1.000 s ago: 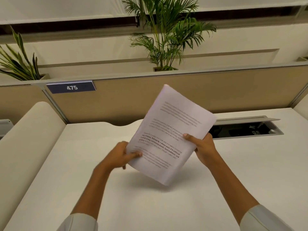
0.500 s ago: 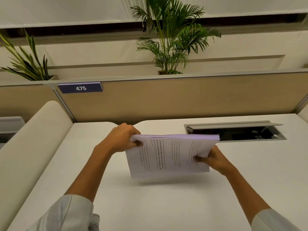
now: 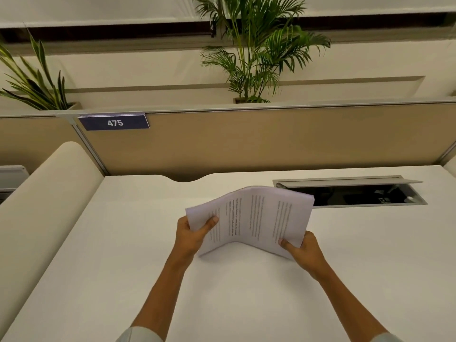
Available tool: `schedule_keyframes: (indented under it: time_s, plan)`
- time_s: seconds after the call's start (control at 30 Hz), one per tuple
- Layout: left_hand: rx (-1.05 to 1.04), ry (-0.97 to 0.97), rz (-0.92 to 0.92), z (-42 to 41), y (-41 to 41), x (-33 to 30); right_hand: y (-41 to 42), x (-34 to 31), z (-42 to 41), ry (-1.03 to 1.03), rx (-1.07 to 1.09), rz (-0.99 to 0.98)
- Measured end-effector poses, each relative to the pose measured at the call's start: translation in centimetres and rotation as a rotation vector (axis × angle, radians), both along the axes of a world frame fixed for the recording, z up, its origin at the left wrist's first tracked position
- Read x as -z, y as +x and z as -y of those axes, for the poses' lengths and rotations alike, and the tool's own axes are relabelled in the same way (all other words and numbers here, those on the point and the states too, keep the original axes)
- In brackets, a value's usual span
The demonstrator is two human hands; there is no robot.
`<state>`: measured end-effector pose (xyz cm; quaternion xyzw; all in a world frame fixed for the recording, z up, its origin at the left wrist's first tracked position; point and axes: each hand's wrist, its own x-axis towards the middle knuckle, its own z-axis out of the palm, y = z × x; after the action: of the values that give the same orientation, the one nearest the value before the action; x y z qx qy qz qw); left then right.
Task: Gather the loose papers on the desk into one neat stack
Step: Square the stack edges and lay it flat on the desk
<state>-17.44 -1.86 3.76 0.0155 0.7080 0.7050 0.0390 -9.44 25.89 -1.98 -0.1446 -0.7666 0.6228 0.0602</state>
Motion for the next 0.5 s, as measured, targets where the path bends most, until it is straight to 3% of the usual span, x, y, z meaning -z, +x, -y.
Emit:
schedule_keyframes:
  time_s: [0.2, 0.5]
  plan:
    - [0.002, -0.036, -0.021, 0.1, -0.3, 0.9, 0.0, 1.3, 1.0, -0.033, 0.043, 0.000]
    - [-0.017, 0.064, 0.018, 1.7, -1.4, 1.6, -0.9, 1.1, 1.3, 0.053, 0.155, -0.069]
